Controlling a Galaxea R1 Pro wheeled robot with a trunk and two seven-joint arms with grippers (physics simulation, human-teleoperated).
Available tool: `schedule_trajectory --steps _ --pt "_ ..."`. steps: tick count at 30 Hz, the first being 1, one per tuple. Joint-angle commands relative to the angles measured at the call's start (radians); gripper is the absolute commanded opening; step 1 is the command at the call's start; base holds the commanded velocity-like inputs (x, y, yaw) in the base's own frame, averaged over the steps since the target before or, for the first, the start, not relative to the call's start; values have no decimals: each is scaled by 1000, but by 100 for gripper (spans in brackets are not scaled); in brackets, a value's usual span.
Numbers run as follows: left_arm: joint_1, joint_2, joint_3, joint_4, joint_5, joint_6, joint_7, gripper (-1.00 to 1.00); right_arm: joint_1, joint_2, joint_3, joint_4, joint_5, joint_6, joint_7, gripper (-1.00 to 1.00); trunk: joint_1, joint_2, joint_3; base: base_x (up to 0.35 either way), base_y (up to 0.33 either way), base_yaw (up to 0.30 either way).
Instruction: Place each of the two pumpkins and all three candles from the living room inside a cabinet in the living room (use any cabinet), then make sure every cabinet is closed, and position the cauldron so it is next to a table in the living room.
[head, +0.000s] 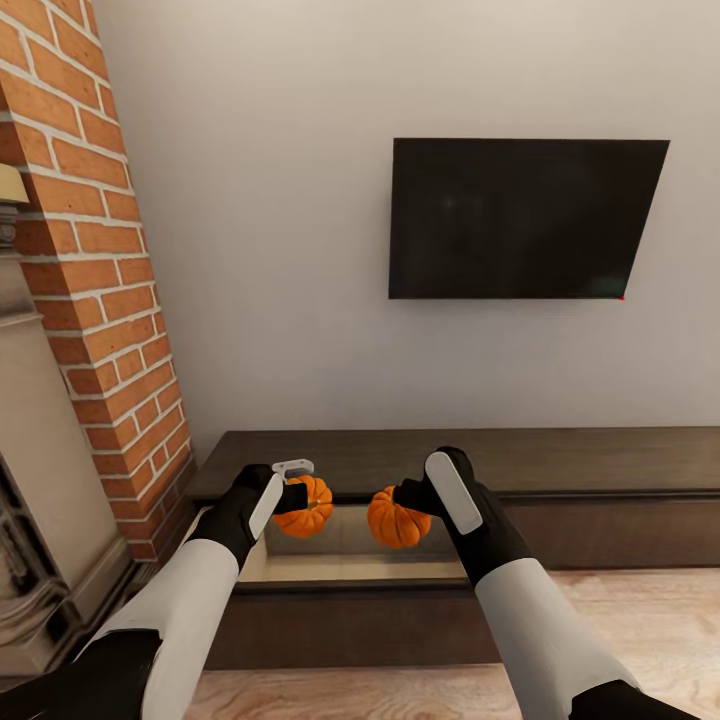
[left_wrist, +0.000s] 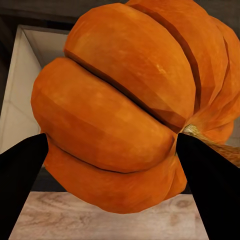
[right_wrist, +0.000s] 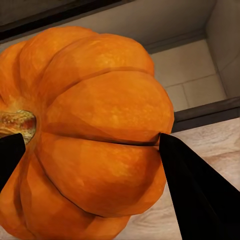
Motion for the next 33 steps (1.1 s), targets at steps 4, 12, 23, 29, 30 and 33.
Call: schedule_trajectory --steps 4,12,23,29,30,33 --pt "0 0 0 0 -1 0 2 -100 0 0 0 0 -2 -1 2 -100 0 0 0 2 0 0" --pt "0 0 0 0 -1 0 2 -100 0 0 0 0 -2 -1 2 -100 23 -42 -19 0 0 0" --pt "0 -1 -1 0 -1 1 2 -100 0 0 0 0 -1 -3 2 -100 65 -119 -53 0 0 0" --pt "0 -1 -2 0 -1 0 2 -100 0 0 1 0 0 -43 2 -100 73 -133 -60 0 0 0" --pt "0 -2 -2 0 -1 0 2 -100 0 0 1 0 0 -45 2 -100 73 -133 -60 0 0 0" --pt "0 -2 -2 0 -1 0 2 -100 0 0 2 0 0 -49 2 -100 73 -133 -60 0 0 0"
